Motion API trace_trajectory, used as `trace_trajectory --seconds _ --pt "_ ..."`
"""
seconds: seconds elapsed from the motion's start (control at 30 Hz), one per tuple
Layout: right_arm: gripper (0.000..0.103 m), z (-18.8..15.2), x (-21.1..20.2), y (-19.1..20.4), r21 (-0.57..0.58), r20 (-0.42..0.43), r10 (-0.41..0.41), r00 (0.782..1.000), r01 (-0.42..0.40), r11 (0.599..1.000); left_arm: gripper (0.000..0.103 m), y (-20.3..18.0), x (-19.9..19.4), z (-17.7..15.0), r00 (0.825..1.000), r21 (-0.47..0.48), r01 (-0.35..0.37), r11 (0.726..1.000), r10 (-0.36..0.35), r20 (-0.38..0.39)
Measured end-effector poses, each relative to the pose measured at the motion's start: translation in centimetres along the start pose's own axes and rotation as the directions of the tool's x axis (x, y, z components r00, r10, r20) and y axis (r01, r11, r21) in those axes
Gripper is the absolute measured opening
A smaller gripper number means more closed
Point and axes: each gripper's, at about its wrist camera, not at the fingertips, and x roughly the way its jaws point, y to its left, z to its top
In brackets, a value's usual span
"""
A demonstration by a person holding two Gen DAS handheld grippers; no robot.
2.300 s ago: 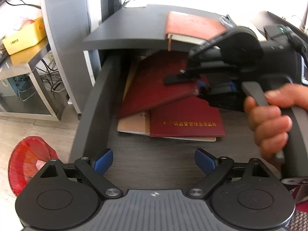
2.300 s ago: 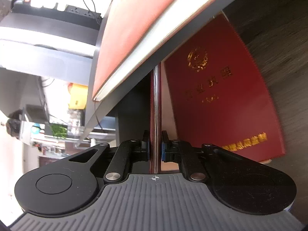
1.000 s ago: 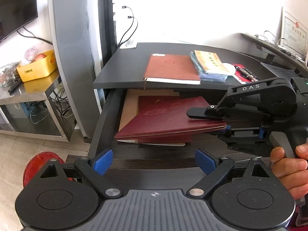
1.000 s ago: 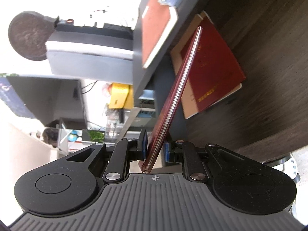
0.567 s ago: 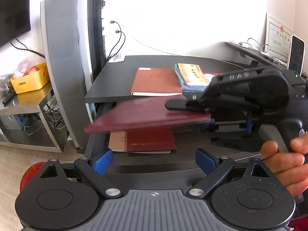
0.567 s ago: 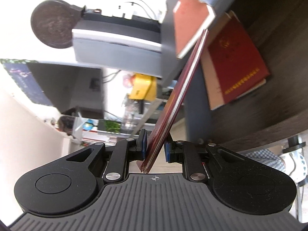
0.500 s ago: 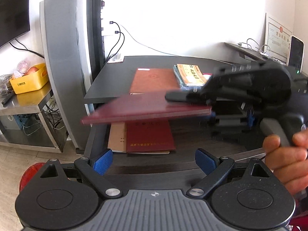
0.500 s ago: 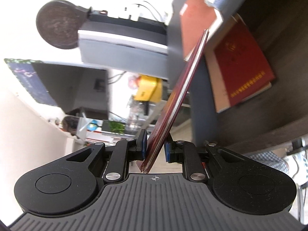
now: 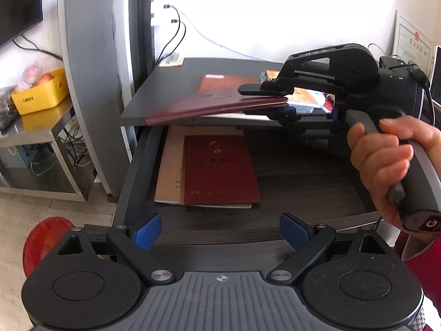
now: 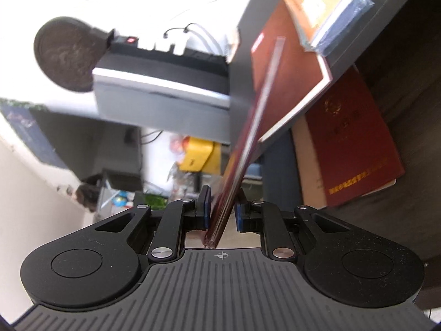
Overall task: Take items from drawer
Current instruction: 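Lower the red booklet onto the desk top and open the right gripper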
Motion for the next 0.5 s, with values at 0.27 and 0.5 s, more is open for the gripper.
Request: trace_trajectory --seconds 0.27,0.5 --pt "0.011 2.5 1.5 -3.1 0.118 0.112 -0.043 0.993 0.030 0.993 0.092 0.9 2.3 0.1 0.999 -0.024 0.012 1.000 -0.013 -0.046" --pt "0.026 2.9 1.3 -4.4 0.131 0.147 -0.132 0.980 0.113 0.985 0.092 1.3 3.5 0.1 0.997 -0.040 0.009 0.999 -0.011 -0.070"
